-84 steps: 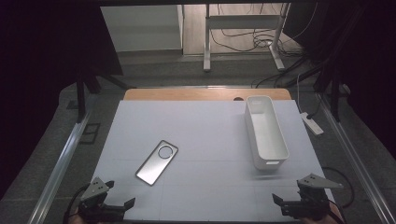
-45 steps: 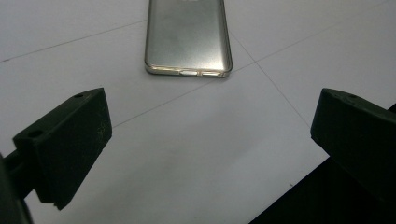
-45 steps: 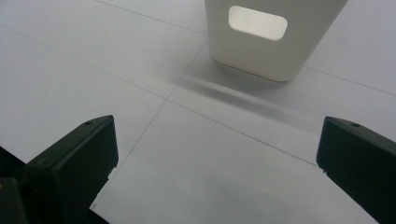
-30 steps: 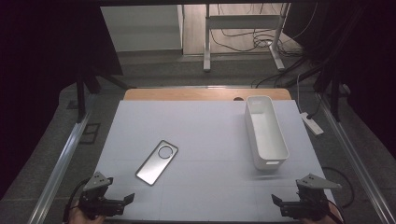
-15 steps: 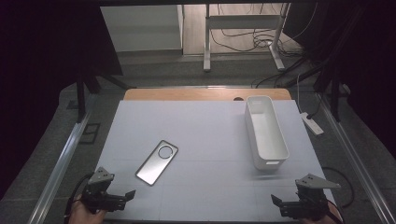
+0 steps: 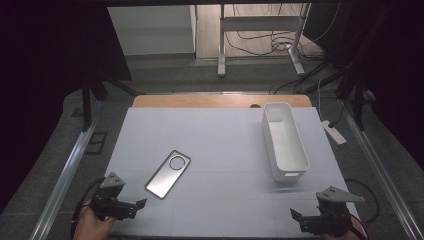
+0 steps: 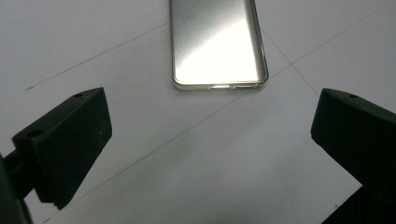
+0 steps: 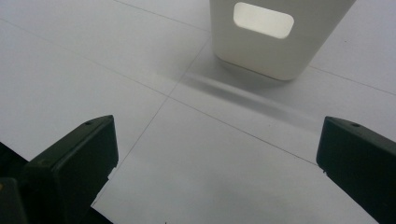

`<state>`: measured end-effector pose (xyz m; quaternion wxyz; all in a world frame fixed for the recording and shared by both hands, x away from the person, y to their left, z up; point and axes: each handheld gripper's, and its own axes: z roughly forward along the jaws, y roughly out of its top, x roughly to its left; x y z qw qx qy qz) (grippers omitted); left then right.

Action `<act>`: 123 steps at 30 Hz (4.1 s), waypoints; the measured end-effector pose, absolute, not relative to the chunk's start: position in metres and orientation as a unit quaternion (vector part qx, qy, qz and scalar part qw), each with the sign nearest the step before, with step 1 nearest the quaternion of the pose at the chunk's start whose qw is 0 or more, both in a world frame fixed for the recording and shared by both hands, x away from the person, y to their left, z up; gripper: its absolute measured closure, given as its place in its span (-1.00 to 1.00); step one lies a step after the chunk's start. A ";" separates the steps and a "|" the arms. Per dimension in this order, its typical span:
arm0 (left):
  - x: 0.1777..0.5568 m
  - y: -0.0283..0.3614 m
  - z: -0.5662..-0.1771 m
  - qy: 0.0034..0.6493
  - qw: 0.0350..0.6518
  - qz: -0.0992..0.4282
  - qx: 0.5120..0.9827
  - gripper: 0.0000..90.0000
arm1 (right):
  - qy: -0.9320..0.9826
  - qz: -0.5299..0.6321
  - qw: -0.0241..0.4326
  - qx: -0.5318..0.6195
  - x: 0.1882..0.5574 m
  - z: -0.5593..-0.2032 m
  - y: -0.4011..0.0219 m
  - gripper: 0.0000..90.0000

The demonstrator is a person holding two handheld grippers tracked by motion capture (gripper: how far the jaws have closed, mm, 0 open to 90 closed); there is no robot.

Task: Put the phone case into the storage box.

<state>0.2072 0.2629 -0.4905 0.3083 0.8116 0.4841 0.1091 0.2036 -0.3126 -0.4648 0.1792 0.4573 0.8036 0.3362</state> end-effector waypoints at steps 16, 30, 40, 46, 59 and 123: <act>0.229 0.261 -0.486 0.475 0.285 0.100 0.826 -1.00 | 0.804 0.335 0.178 0.458 0.204 -0.465 -0.312 -1.00; 0.256 0.257 -0.487 0.460 0.259 0.081 0.846 -1.00 | 0.805 0.334 0.177 0.457 0.204 -0.465 -0.312 -1.00; 0.276 0.251 -0.487 0.454 0.247 0.072 0.853 -1.00 | 0.806 0.333 0.176 0.457 0.204 -0.465 -0.312 -1.00; 0.289 0.247 -0.488 0.453 0.234 0.068 0.857 -1.00 | 0.806 0.333 0.175 0.457 0.205 -0.465 -0.312 -1.00; 0.314 0.235 -0.488 0.450 0.214 0.064 0.864 -1.00 | 0.807 0.333 0.172 0.457 0.205 -0.465 -0.312 -1.00; 0.326 0.232 -0.514 0.484 0.190 0.010 0.854 0.90 | 0.815 0.324 0.165 0.452 0.206 -0.467 -0.311 -1.00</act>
